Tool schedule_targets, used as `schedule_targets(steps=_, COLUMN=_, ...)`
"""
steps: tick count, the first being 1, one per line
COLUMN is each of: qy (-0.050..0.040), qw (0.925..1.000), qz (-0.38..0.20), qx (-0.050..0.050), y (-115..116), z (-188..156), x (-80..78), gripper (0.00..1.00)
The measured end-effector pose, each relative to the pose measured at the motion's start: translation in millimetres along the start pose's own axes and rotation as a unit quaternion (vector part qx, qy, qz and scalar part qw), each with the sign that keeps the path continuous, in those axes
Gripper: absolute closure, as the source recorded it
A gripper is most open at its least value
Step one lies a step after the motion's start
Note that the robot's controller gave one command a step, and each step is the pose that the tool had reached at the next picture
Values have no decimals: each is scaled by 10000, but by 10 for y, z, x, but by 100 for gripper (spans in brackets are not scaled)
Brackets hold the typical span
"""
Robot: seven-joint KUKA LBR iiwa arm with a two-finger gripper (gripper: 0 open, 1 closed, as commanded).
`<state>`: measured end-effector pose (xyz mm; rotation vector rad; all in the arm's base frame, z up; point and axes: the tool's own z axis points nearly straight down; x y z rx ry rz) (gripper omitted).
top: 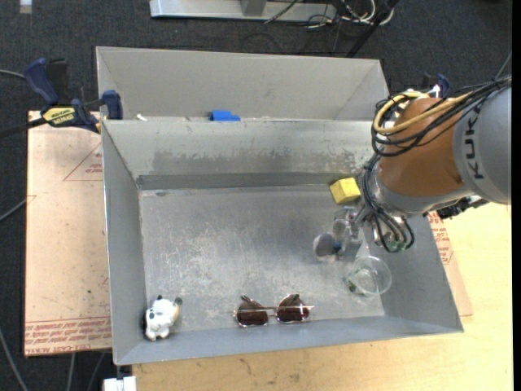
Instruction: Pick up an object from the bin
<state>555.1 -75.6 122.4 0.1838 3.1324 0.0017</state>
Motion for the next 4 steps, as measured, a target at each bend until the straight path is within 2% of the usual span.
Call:
schedule_targets(steps=2, qy=0, qw=10000, qz=-1, qx=0, y=2, z=-95, x=-5, gripper=100)
schedule_targets(steps=3, qy=34, qw=10000, qz=-1, qx=-1, y=3, z=-173, x=7, gripper=100)
schedule_targets(steps=4, qy=31, qw=10000, qz=-1, qx=-1, y=4, z=-338, x=8, gripper=100)
